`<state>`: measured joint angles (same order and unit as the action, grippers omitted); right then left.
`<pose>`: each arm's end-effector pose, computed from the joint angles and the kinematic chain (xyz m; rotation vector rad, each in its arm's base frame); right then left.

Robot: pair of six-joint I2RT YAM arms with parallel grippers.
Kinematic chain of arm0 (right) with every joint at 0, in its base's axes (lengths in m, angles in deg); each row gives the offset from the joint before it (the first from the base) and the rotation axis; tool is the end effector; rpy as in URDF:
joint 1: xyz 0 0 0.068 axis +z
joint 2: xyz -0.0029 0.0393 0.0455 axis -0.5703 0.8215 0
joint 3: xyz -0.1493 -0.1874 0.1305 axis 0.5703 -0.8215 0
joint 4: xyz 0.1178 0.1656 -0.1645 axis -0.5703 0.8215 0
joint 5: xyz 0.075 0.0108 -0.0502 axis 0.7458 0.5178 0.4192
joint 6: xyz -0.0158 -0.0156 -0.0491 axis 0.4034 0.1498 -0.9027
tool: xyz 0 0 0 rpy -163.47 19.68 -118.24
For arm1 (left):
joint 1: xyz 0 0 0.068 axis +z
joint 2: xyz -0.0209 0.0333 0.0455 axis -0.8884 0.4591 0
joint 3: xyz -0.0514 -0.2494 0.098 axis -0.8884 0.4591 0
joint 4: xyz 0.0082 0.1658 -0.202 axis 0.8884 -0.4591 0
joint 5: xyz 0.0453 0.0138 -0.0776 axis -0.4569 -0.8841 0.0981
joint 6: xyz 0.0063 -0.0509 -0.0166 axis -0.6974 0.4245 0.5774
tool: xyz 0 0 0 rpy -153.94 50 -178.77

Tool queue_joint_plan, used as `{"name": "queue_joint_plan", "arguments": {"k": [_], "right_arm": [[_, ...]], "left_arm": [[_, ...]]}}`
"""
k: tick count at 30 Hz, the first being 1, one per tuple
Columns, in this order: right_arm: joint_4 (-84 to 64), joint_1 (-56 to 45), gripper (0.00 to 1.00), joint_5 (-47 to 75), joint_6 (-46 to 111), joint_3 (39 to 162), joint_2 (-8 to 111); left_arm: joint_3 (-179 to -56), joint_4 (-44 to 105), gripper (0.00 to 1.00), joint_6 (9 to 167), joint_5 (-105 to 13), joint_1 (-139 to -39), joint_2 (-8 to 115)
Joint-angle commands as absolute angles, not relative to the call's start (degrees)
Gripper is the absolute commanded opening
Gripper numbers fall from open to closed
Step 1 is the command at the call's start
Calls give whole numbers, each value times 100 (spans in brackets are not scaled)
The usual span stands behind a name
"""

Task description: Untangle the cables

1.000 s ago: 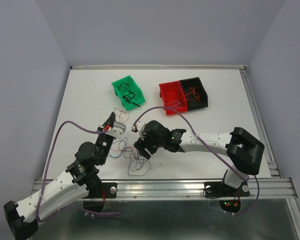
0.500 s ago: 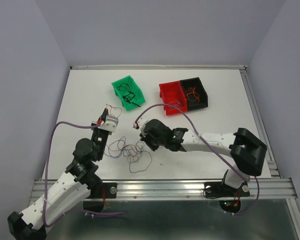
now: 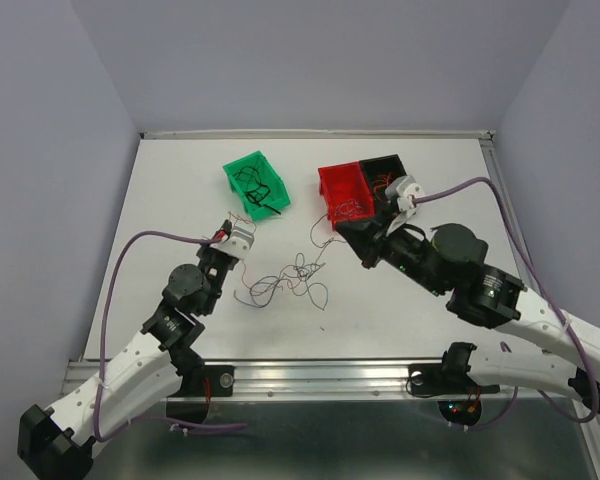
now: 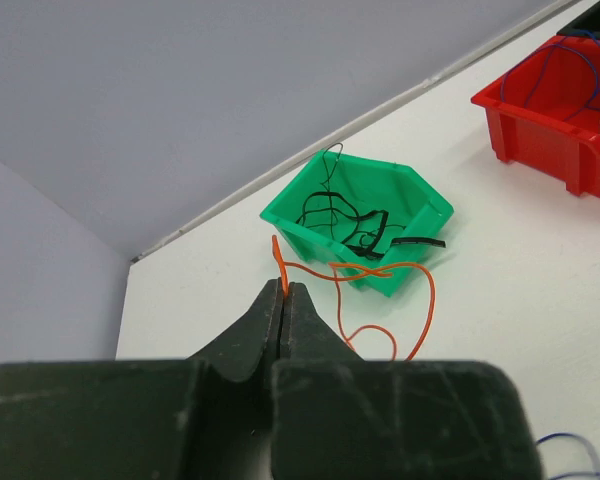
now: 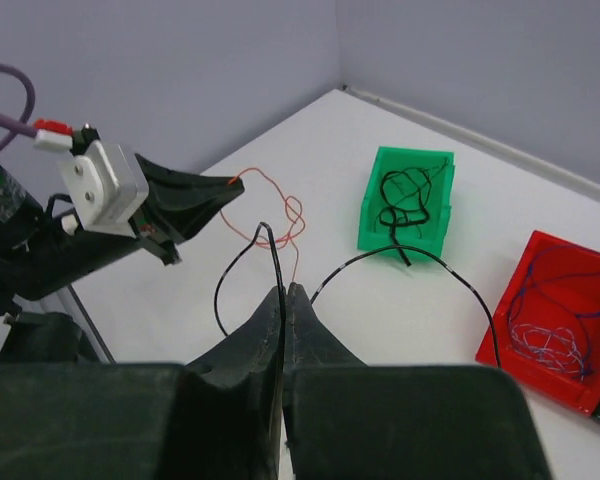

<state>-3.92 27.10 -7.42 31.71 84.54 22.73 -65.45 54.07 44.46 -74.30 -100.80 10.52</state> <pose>0.1028 0.1748 0.4144 -0.5767 1.5050 0.7467 0.1282 -0.0853 0.2870 0.5227 1.2478 0.1435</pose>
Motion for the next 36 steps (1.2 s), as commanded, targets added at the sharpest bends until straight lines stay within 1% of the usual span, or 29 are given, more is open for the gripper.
{"name": "queue_joint_plan", "arguments": {"k": [1,3,4,5,6,7,8,10,12,13,15,16,17,18,19,22,25,29,32,36], "right_arm": [[-618,2711,1,-941,3231,9187,2328],[-627,2719,1,-1186,3301,9382,2486],[-635,2711,0,-1588,3379,9609,2556],[-635,2719,1,-1618,3363,9690,2609],[-627,2719,0,-1557,3328,9769,2661],[-644,2711,1,-1400,3328,9892,2758],[-636,2711,0,-1329,3362,9945,2811],[-644,2711,0,-1162,3424,9981,2899],[-653,2711,1,-1248,3468,9972,2917],[-670,2711,0,-1371,3486,9963,2926],[-714,2719,1,-1442,3477,9919,2917],[-732,2711,0,-1486,3477,9911,2908],[-741,2711,1,-1495,3486,9910,2908],[-767,2711,1,-1469,3503,9893,2908],[-776,2711,1,-1451,3521,9893,2899],[-846,2711,0,-1451,3608,9849,2873],[-899,2711,1,-1425,3670,9866,2864],[-934,2711,1,-1425,3723,9945,2908],[-943,2711,1,-1468,3784,9989,2926],[-987,2711,1,-1469,3820,10059,2934]], "left_arm": [[-6777,5538,0,4555,-7125,-10037,1020],[-6785,5450,0,4555,-6931,-10029,1003],[-6794,5276,0,4538,-6530,-10029,1002],[-6803,5135,0,4511,-6230,-10037,1002],[-6812,5003,3,4485,-5914,-10029,1002],[-6847,4775,15,4433,-5310,-10037,1029],[-6864,4686,21,4441,-5113,-10029,1046],[-6934,4537,29,4476,-4631,-10029,1108],[-6970,4431,35,4424,-4199,-10029,1073],[-6970,4317,44,4371,-3640,-10029,1038],[-6970,4237,54,4274,-3040,-10029,924],[-6987,4193,66,4256,-2480,-10029,897],[-6988,4202,71,4248,-2230,-10029,897],[-6996,4289,80,4274,-1871,-10029,949],[-6996,4333,82,4291,-1728,-10029,1011],[-7040,4543,87,4257,-1473,-10029,1441],[-7023,4833,88,4238,-1524,-10037,1915],[-6961,5255,88,4230,-1384,-10046,2215],[-7031,5581,86,4291,-1393,-10090,2504],[-7312,5801,81,4318,-1375,-10178,3346]]}}
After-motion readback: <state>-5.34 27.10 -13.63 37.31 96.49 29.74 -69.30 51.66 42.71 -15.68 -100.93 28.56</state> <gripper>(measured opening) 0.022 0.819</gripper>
